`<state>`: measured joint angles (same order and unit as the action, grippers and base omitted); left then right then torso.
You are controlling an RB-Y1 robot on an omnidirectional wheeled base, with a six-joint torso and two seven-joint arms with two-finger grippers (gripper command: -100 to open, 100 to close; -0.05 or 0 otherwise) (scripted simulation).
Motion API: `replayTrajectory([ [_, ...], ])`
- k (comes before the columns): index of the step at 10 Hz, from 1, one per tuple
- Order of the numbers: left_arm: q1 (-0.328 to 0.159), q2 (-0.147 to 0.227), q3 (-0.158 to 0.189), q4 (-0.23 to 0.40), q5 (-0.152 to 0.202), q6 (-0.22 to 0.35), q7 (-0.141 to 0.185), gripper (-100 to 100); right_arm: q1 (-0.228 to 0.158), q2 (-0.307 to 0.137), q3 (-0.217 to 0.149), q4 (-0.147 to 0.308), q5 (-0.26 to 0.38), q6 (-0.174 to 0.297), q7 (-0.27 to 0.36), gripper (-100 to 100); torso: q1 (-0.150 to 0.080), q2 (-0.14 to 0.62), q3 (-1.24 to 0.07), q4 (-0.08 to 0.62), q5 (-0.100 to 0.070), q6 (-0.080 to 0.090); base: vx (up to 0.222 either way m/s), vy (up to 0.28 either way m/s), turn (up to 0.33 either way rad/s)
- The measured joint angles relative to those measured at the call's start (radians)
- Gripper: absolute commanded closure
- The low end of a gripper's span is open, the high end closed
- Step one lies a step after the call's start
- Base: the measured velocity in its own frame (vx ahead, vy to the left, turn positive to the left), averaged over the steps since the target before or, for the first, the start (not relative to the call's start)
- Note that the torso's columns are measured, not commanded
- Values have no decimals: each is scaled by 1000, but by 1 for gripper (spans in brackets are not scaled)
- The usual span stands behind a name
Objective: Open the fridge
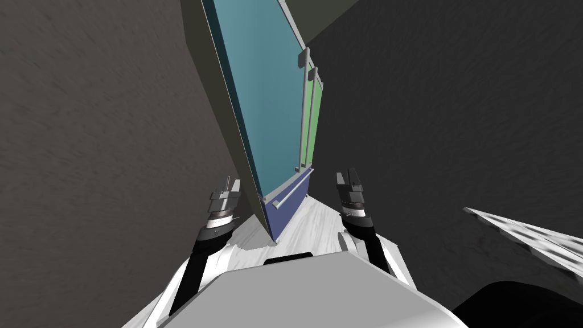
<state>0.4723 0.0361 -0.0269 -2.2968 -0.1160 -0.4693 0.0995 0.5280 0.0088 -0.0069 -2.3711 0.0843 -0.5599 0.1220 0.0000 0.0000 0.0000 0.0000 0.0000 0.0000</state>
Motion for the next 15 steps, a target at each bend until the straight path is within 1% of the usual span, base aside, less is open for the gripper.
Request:
replayTrajectory([
  [1,0,0,0,0,0,0,0,0,0,0,0,0,0,0,0,0,0,40,-82,41,0,0,0,0,0],
  [2,0,0,0,0,0,0,0,0,0,0,0,0,0,0,0,0,0,104,-209,105,0,0,0,0,0],
  [9,0,0,0,0,0,0,0,0,0,0,0,0,0,0,0,0,0,618,-1234,617,0,0,0,0,0],
  [10,0,0,0,0,0,0,0,-100,0,0,0,0,0,0,0,0,0,691,-1382,691,0,0,11,9,-71],
  [11,-3,21,-4,4,-2,9,1,-100,0,0,0,0,0,0,0,0,1,725,-1451,724,0,0,12,21,-90],
  [12,-1,40,-10,7,-4,18,2,-100,0,0,0,0,0,0,0,0,1,734,-1471,734,0,0,15,35,-147],
  [13,-2,60,-19,16,-8,34,4,-100,0,0,0,0,0,0,0,0,1,736,-1475,737,0,0,19,42,-140],
  [15,-3,84,-34,29,-14,66,9,-100,0,0,0,0,0,0,0,0,0,738,-1476,738,0,0,15,37,-98],
])
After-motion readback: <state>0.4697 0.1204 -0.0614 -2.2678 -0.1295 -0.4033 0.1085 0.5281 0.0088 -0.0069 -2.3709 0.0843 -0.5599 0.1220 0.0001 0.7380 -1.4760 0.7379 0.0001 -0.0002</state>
